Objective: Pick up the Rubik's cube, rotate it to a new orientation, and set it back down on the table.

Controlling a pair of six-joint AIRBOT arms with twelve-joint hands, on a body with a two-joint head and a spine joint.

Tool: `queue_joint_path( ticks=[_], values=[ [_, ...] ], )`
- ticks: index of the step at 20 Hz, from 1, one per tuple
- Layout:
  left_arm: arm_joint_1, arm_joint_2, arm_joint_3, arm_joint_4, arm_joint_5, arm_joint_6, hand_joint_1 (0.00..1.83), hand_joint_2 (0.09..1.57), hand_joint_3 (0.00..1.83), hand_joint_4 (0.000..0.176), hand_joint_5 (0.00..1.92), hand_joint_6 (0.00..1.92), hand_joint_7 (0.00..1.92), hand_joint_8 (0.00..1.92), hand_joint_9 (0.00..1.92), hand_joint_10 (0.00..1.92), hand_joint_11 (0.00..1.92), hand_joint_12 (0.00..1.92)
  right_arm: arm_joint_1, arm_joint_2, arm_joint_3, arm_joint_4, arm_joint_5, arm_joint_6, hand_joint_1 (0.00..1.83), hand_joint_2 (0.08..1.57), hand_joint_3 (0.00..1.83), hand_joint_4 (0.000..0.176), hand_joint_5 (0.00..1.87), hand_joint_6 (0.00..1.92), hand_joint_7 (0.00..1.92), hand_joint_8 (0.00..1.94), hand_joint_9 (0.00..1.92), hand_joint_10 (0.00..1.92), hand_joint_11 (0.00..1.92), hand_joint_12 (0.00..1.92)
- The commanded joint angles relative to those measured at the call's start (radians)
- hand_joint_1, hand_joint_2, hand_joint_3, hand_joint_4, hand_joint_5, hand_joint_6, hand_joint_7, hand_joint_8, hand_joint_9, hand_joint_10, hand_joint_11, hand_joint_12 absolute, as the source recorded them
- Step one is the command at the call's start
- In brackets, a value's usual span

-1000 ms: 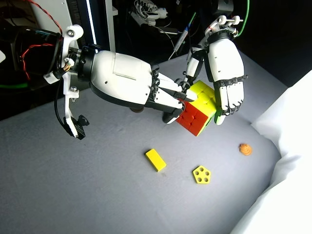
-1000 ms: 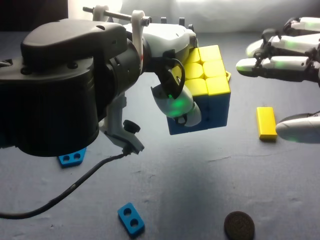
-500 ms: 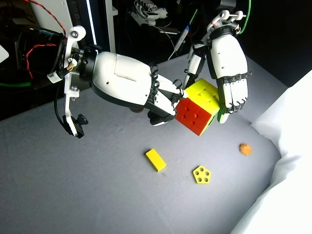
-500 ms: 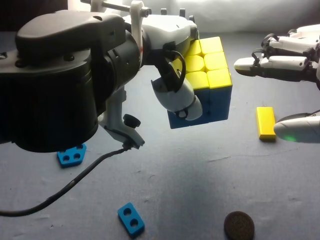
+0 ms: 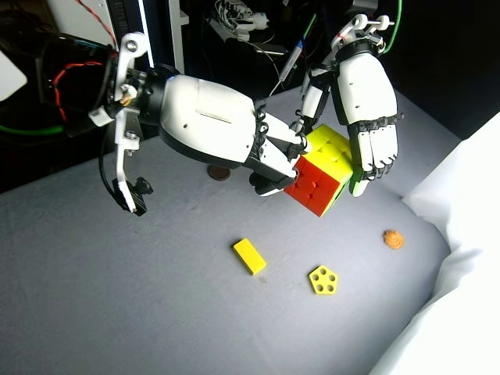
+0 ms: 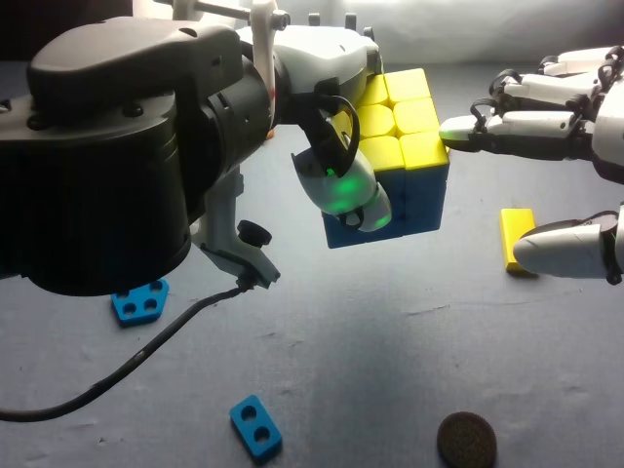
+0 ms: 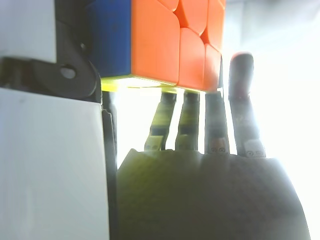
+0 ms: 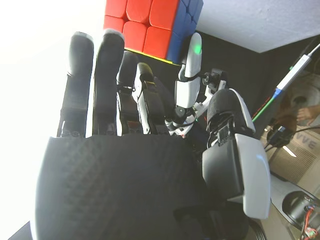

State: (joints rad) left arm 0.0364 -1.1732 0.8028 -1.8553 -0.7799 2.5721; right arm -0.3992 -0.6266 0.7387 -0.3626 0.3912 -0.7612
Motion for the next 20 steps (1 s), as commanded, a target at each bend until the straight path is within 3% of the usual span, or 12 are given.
queue_joint_path(
  ticks=[1,3,4,5,7,10,14,20],
  values=[
    [-0.021,0.009,-0.002,0.079,0.013,-0.005,1.21,1.08,0.0,0.0,0.27,1.44,0.18,1.63,0.19,1.67,0.13,1.83,0.017,0.002,-0.003,0.009,0.111,0.005,0.0,1.26,0.0,0.0,0.13,0.0,0.48,1.39,0.4,1.82,0.26,1.92],
    [-0.021,0.009,-0.002,0.08,0.012,-0.005,1.19,1.13,0.01,0.0,0.21,1.52,0.14,1.67,0.15,1.7,0.12,1.86,0.017,-0.001,-0.005,0.005,0.111,0.005,0.0,1.25,0.0,0.0,0.14,0.0,0.44,1.41,0.35,1.85,0.18,1.92],
    [-0.021,0.009,-0.002,0.08,0.012,-0.005,1.06,1.28,0.02,0.0,0.5,1.57,0.14,1.69,0.15,1.73,0.11,1.89,0.017,-0.003,-0.007,0.004,0.114,0.005,0.0,1.25,0.0,0.0,0.13,0.0,0.44,1.41,0.35,1.86,0.17,1.92],
    [-0.021,0.009,-0.002,0.08,0.012,-0.005,1.15,1.18,0.0,0.0,0.32,1.47,0.16,1.66,0.17,1.71,0.12,1.88,0.018,-0.005,-0.007,0.004,0.122,0.005,0.0,1.26,0.0,0.0,0.13,0.0,0.46,1.4,0.37,1.85,0.21,1.92],
    [-0.021,0.009,-0.002,0.081,0.012,-0.005,1.19,1.1,0.0,0.0,0.29,1.39,0.19,1.61,0.2,1.65,0.15,1.82,0.024,-0.007,-0.007,0.006,0.136,0.005,0.0,1.26,0.0,0.0,0.14,0.0,0.48,1.39,0.38,1.83,0.23,1.92],
    [-0.021,0.009,-0.002,0.081,0.012,-0.005,1.21,1.1,0.0,0.0,0.27,1.43,0.19,1.62,0.2,1.65,0.16,1.81,0.031,-0.008,-0.007,0.013,0.142,0.005,0.0,1.25,0.0,0.0,0.13,0.0,0.45,1.42,0.35,1.87,0.11,1.92],
    [-0.026,0.009,0.002,0.083,0.012,-0.005,1.17,1.09,0.0,0.0,0.26,1.44,0.18,1.62,0.19,1.65,0.13,1.82,0.03,-0.016,-0.009,0.013,0.139,-0.002,0.0,1.26,0.0,0.0,0.14,0.0,0.46,1.36,0.37,1.82,0.26,1.92],
    [-0.028,0.009,0.002,0.083,0.012,-0.005,1.15,1.11,0.0,0.0,0.25,1.46,0.16,1.6,0.17,1.67,0.13,1.82,0.031,-0.038,-0.009,0.013,0.087,-0.014,0.0,1.26,0.0,0.0,0.14,0.0,0.49,1.27,0.39,1.79,0.23,1.92]
  ],
)
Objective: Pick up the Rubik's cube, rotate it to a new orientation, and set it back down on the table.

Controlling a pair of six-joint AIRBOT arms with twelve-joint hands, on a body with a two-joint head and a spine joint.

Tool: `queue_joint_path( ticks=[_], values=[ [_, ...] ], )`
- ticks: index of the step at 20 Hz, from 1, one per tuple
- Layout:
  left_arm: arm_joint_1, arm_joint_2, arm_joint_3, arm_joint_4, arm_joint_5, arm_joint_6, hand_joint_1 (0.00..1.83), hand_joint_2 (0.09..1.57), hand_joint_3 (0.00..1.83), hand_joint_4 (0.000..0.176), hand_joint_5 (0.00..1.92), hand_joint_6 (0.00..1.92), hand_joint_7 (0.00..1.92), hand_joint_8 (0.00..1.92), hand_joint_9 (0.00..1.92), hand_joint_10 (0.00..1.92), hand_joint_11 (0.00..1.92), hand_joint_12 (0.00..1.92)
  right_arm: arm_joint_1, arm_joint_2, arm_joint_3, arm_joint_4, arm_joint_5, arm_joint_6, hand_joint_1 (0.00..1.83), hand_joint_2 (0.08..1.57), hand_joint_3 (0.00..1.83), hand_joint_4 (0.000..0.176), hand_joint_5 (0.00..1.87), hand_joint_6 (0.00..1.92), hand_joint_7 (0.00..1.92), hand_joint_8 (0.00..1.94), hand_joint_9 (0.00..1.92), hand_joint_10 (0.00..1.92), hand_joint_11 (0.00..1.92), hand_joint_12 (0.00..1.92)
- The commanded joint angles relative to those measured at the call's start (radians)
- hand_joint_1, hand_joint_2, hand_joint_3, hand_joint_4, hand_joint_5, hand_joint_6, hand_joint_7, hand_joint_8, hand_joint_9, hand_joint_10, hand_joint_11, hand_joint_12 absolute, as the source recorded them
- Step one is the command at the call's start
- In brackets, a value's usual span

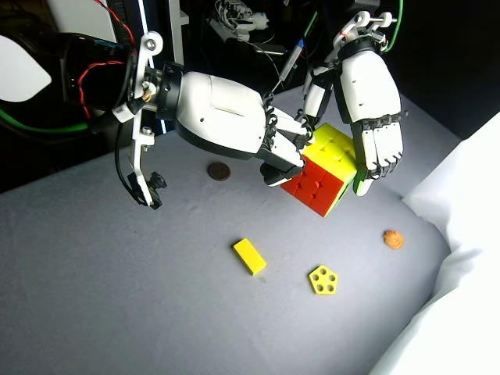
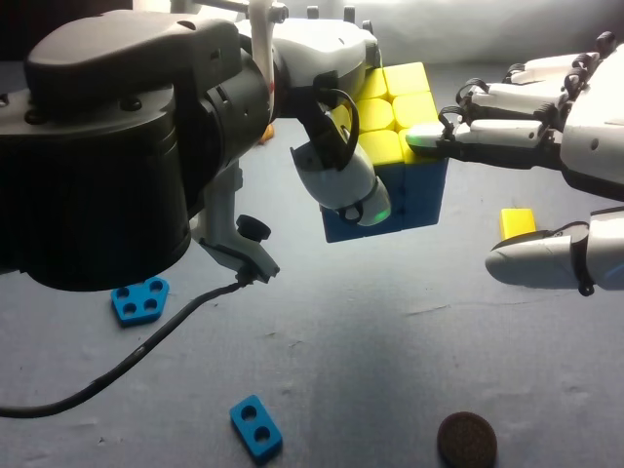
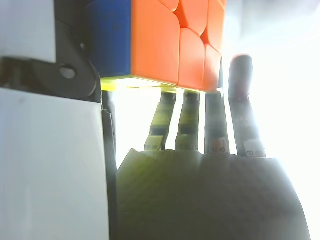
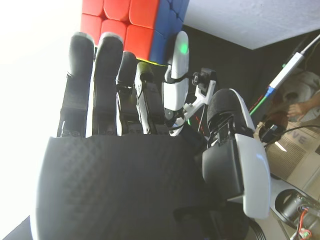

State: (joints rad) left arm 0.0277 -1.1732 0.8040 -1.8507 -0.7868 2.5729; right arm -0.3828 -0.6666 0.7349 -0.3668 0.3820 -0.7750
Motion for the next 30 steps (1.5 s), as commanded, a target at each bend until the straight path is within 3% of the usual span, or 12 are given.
queue_joint_path(
  ticks=[1,4,9,13,20,24,26,27,28,30],
  values=[
    [-0.019,0.009,0.001,0.078,0.018,-0.006,1.16,1.11,0.0,0.0,0.24,1.47,0.16,1.62,0.19,1.67,0.17,1.81,0.014,0.0,-0.005,0.017,0.084,-0.001,0.0,1.25,0.0,0.0,0.12,0.0,0.45,1.33,0.37,1.84,0.19,1.92],
    [-0.017,0.009,0.002,0.079,0.018,-0.006,1.2,1.12,0.0,0.0,0.28,1.46,0.19,1.64,0.22,1.67,0.2,1.81,0.014,-0.007,-0.005,0.017,0.041,-0.001,0.0,1.25,0.0,0.0,0.1,0.0,0.39,1.41,0.32,1.91,0.17,1.92],
    [-0.015,0.009,0.002,0.079,0.018,-0.006,1.14,1.15,0.01,0.0,0.22,1.54,0.15,1.67,0.17,1.7,0.15,1.83,-0.004,-0.009,-0.01,0.017,0.033,-0.008,0.0,1.25,0.0,0.0,0.09,0.0,0.43,1.37,0.36,1.87,0.25,1.92],
    [-0.016,0.009,0.002,0.079,0.018,-0.006,1.2,1.12,0.0,0.0,0.25,1.41,0.19,1.59,0.2,1.64,0.17,1.76,-0.03,-0.009,-0.022,0.017,0.006,-0.024,0.0,1.26,0.0,0.0,0.11,0.01,0.47,1.36,0.42,1.85,0.31,1.92],
    [-0.017,0.009,0.003,0.079,0.014,-0.006,1.27,1.12,0.0,0.0,0.26,1.4,0.21,1.57,0.21,1.62,0.15,1.78,-0.039,-0.015,-0.023,0.038,-0.003,-0.026,0.0,1.26,0.0,0.0,0.12,0.0,0.45,1.41,0.39,1.89,0.29,1.92],
    [-0.017,0.009,0.003,0.079,0.011,-0.006,1.18,1.14,0.0,0.0,0.25,1.41,0.21,1.55,0.22,1.57,0.15,1.77,-0.008,-0.032,-0.023,0.077,-0.108,-0.029,0.0,1.28,0.0,0.0,0.11,0.0,0.46,1.47,0.4,1.92,0.28,1.92],
    [-0.016,0.009,0.003,0.079,0.009,-0.006,1.13,1.15,0.0,0.0,0.22,1.47,0.19,1.62,0.21,1.66,0.16,1.83,0.005,-0.036,-0.023,0.093,-0.13,-0.029,0.0,1.28,0.0,0.0,0.12,0.0,0.48,1.43,0.38,1.89,0.12,1.92],
    [-0.016,0.009,0.003,0.079,0.008,-0.006,1.11,1.16,0.0,0.0,0.2,1.49,0.17,1.63,0.19,1.66,0.15,1.81,0.009,-0.038,-0.023,0.1,-0.13,-0.029,0.0,1.28,0.0,0.0,0.14,0.01,0.46,1.43,0.38,1.91,0.18,1.92],
    [-0.016,0.009,0.003,0.079,0.008,-0.006,1.01,1.3,0.01,0.0,0.49,1.58,0.17,1.65,0.19,1.66,0.15,1.8,0.01,-0.039,-0.023,0.103,-0.13,-0.03,0.0,1.28,0.0,0.0,0.14,0.01,0.43,1.44,0.34,1.92,0.18,1.92],
    [-0.016,0.009,0.003,0.079,0.008,-0.006,1.0,1.32,0.0,0.0,0.59,1.57,0.17,1.66,0.19,1.67,0.16,1.79,0.01,-0.041,-0.023,0.105,-0.132,-0.031,0.0,1.27,0.0,0.0,0.14,0.01,0.41,1.47,0.33,1.92,0.17,1.92]
  ],
)
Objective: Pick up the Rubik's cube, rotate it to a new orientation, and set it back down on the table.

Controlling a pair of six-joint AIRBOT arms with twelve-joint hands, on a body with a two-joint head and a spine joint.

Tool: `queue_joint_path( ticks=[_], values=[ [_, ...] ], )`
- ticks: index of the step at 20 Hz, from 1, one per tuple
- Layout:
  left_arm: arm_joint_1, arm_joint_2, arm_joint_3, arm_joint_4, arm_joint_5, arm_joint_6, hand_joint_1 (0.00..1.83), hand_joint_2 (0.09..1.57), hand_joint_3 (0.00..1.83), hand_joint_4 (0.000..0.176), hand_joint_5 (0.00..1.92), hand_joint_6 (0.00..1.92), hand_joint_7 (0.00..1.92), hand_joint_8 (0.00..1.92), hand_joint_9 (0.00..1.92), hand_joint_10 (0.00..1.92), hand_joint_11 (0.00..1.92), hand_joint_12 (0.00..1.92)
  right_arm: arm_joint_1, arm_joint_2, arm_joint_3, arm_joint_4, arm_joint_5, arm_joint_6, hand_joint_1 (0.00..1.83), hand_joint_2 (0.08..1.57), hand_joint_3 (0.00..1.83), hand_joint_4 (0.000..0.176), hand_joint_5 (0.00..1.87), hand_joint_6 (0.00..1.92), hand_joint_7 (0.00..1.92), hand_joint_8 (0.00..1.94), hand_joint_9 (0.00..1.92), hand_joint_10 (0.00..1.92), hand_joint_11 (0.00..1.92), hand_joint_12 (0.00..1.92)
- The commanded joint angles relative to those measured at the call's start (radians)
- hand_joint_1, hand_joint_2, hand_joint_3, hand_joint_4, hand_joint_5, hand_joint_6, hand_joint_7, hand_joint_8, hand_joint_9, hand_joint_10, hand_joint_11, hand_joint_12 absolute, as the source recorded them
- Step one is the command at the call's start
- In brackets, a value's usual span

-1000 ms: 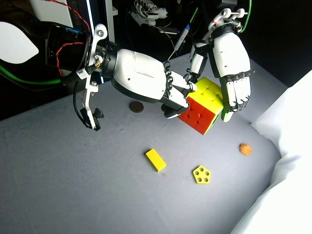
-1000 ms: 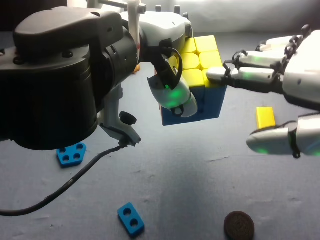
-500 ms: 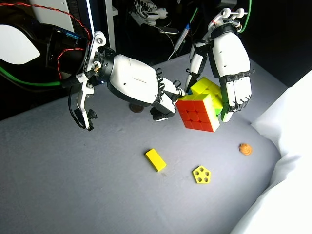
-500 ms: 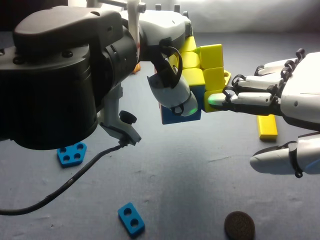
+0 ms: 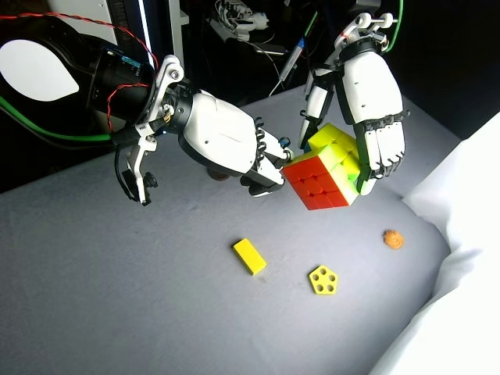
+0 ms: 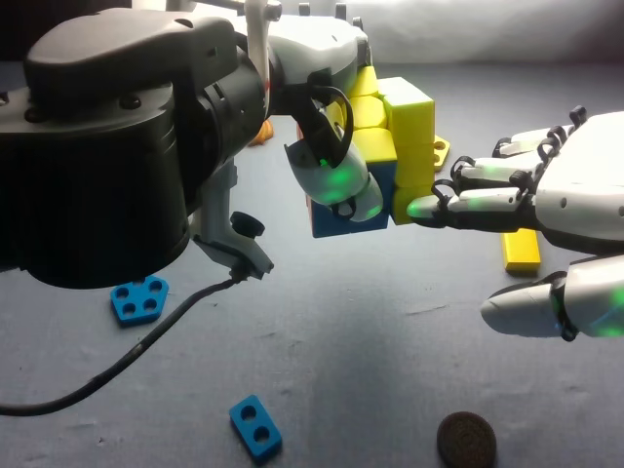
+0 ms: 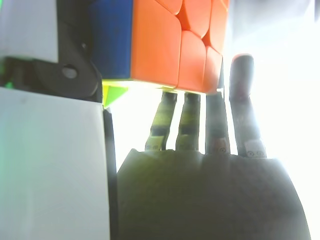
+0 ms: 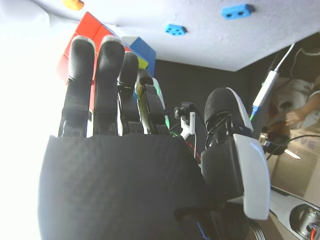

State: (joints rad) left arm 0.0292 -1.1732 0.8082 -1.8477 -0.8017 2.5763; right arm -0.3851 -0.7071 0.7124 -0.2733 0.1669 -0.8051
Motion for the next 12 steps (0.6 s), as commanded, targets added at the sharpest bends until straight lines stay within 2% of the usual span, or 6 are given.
queue_joint_path(
  ticks=[1,5,7,8,11,12],
  values=[
    [-0.017,0.009,-0.001,0.076,0.023,-0.009,1.1,1.21,0.0,0.0,0.31,1.48,0.16,1.66,0.19,1.67,0.17,1.81,0.012,-0.002,0.0,0.012,0.082,-0.001,0.0,1.26,0.0,0.0,0.13,0.0,0.41,1.42,0.36,1.88,0.23,1.92],
    [-0.017,0.009,0.0,0.076,0.022,-0.009,1.03,1.29,0.01,0.0,0.5,1.58,0.18,1.67,0.22,1.67,0.19,1.78,0.014,-0.016,0.005,0.159,0.082,-0.149,0.0,1.26,0.0,0.0,0.12,0.0,0.45,1.39,0.42,1.87,0.28,1.92],
    [-0.017,0.009,0.0,0.076,0.022,-0.009,1.15,1.16,0.0,0.0,0.25,1.48,0.2,1.61,0.24,1.62,0.19,1.76,0.022,-0.023,0.012,0.169,0.082,-0.149,0.0,1.27,0.0,0.0,0.12,0.0,0.46,1.4,0.39,1.89,0.25,1.92],
    [-0.017,0.009,0.0,0.076,0.022,-0.009,1.05,1.3,0.0,0.0,0.5,1.57,0.2,1.62,0.23,1.64,0.17,1.79,0.023,-0.024,0.012,0.172,0.084,-0.149,0.0,1.27,0.0,0.0,0.13,0.0,0.45,1.42,0.38,1.9,0.27,1.92],
    [-0.018,0.009,0.0,0.076,0.022,-0.01,1.15,1.18,0.0,0.0,0.2,1.51,0.2,1.56,0.2,1.62,0.13,1.79,0.027,-0.024,0.014,0.183,0.105,-0.149,0.0,1.27,0.0,0.0,0.14,0.01,0.44,1.42,0.37,1.87,0.24,1.92],
    [-0.018,0.009,0.0,0.076,0.022,-0.01,1.03,1.31,0.01,0.0,0.48,1.61,0.21,1.58,0.2,1.63,0.13,1.81,0.029,-0.024,0.016,0.19,0.105,-0.149,0.0,1.27,0.0,0.0,0.15,0.01,0.44,1.39,0.37,1.85,0.23,1.92]
  ],
)
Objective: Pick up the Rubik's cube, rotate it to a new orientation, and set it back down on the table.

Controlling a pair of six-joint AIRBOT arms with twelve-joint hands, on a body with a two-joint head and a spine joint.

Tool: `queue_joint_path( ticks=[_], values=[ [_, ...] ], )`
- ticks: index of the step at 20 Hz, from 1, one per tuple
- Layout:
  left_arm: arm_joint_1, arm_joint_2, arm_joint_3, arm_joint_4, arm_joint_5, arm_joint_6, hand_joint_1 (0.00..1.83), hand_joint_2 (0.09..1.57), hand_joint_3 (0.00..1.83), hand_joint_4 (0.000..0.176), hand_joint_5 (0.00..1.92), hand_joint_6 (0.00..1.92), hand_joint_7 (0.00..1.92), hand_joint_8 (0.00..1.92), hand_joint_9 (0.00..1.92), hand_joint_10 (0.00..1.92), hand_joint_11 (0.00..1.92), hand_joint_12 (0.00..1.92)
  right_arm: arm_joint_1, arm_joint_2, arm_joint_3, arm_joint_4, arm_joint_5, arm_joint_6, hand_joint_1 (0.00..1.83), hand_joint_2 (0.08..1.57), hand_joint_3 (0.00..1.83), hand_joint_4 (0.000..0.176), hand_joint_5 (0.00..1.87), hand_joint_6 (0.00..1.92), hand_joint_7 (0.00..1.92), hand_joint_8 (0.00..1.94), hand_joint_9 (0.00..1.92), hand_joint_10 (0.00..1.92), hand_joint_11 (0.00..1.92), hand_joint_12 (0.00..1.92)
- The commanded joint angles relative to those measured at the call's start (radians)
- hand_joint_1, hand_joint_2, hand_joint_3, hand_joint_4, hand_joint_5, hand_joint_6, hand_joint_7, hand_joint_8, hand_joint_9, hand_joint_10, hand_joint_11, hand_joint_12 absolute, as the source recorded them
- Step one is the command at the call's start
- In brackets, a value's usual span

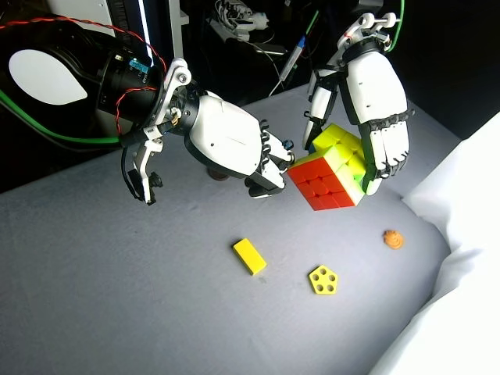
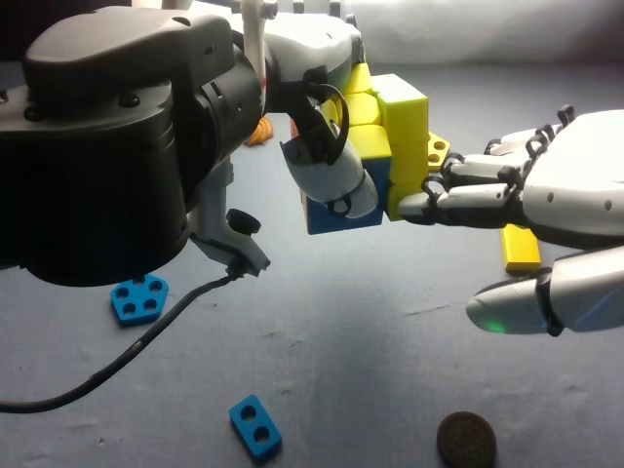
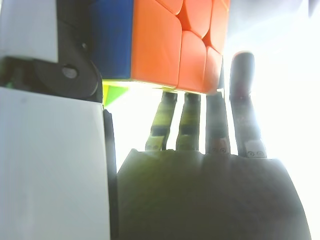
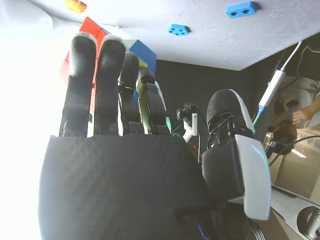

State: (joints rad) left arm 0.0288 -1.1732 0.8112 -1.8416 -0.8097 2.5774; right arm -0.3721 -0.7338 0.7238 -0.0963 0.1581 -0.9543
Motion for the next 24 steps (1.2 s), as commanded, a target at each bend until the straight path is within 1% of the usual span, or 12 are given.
queue_joint_path(
  ticks=[1,2,3,4,5,8,10,12,17,19,23,24],
  values=[
    [-0.018,0.009,-0.003,0.07,0.03,-0.011,1.1,1.22,0.0,0.0,0.24,1.57,0.19,1.6,0.19,1.66,0.11,1.82,0.017,0.001,0.007,0.021,0.114,0.0,0.0,1.27,0.0,0.0,0.15,0.01,0.45,1.39,0.39,1.84,0.25,1.92],
    [-0.018,0.009,-0.003,0.07,0.03,-0.011,0.97,1.34,0.0,0.0,0.46,1.66,0.16,1.65,0.18,1.7,0.11,1.85,0.017,-0.001,0.009,0.027,0.114,-0.001,0.0,1.27,0.0,0.0,0.15,0.01,0.47,1.39,0.41,1.84,0.27,1.92],
    [-0.018,0.009,-0.002,0.07,0.03,-0.011,0.96,1.37,0.0,0.0,0.5,1.67,0.16,1.65,0.18,1.69,0.12,1.83,0.017,-0.003,0.011,0.028,0.113,-0.001,0.0,1.28,0.0,0.0,0.15,0.0,0.46,1.4,0.4,1.85,0.25,1.92],
    [-0.019,0.009,-0.002,0.07,0.03,-0.011,1.08,1.23,0.0,0.0,0.27,1.55,0.19,1.6,0.2,1.63,0.14,1.77,0.017,-0.006,0.014,0.031,0.113,-0.002,0.0,1.28,0.0,0.0,0.13,0.0,0.46,1.4,0.39,1.87,0.29,1.92],
    [-0.019,0.009,-0.002,0.07,0.03,-0.011,1.1,1.18,0.0,0.0,0.21,1.52,0.19,1.59,0.21,1.61,0.14,1.74,0.017,-0.01,0.017,0.037,0.113,-0.002,0.0,1.28,0.0,0.0,0.13,0.0,0.45,1.39,0.39,1.87,0.3,1.92],
    [-0.019,0.009,-0.002,0.07,0.03,-0.011,1.12,1.14,0.0,0.0,0.23,1.47,0.22,1.58,0.24,1.59,0.17,1.71,0.017,-0.023,0.028,0.044,0.112,-0.002,0.0,1.28,0.0,0.0,0.15,0.01,0.47,1.39,0.4,1.88,0.32,1.92],
    [-0.019,0.009,-0.002,0.07,0.03,-0.011,1.09,1.16,0.0,0.0,0.19,1.5,0.19,1.61,0.22,1.62,0.16,1.74,0.017,-0.041,0.04,0.05,0.098,-0.002,0.0,1.28,0.0,0.0,0.14,0.0,0.47,1.39,0.41,1.88,0.33,1.92],
    [-0.017,0.009,-0.004,0.07,0.031,-0.011,1.11,1.16,0.0,0.0,0.21,1.49,0.19,1.6,0.22,1.62,0.18,1.73,0.017,-0.056,0.052,0.053,0.088,-0.003,0.0,1.28,0.0,0.0,0.14,0.0,0.47,1.39,0.4,1.89,0.26,1.92],
    [-0.015,0.009,-0.005,0.07,0.031,-0.011,1.16,1.13,0.0,0.0,0.21,1.48,0.17,1.62,0.19,1.64,0.15,1.78,0.017,-0.066,0.072,0.066,0.089,-0.003,0.0,1.28,0.0,0.0,0.12,0.0,0.43,1.43,0.38,1.92,0.28,1.92],
    [-0.015,0.009,-0.005,0.07,0.031,-0.011,1.16,1.15,0.0,0.0,0.2,1.47,0.18,1.59,0.2,1.62,0.15,1.76,0.019,-0.07,0.078,0.072,0.089,-0.003,0.0,1.29,0.0,0.0,0.13,0.01,0.45,1.46,0.38,1.92,0.19,1.92],
    [-0.015,0.009,-0.005,0.07,0.031,-0.011,1.16,1.15,0.0,0.0,0.22,1.47,0.21,1.57,0.22,1.59,0.16,1.75,0.021,-0.079,0.088,0.074,0.088,-0.003,0.0,1.27,0.0,0.0,0.14,0.01,0.44,1.5,0.37,1.92,0.17,1.92],
    [-0.015,0.009,-0.005,0.07,0.031,-0.011,1.14,1.17,0.01,0.0,0.17,1.5,0.17,1.6,0.2,1.62,0.14,1.77,0.021,-0.084,0.093,0.076,0.082,-0.003,0.0,1.28,0.0,0.0,0.1,0.0,0.39,1.51,0.3,1.92,0.12,1.92]
  ],
)
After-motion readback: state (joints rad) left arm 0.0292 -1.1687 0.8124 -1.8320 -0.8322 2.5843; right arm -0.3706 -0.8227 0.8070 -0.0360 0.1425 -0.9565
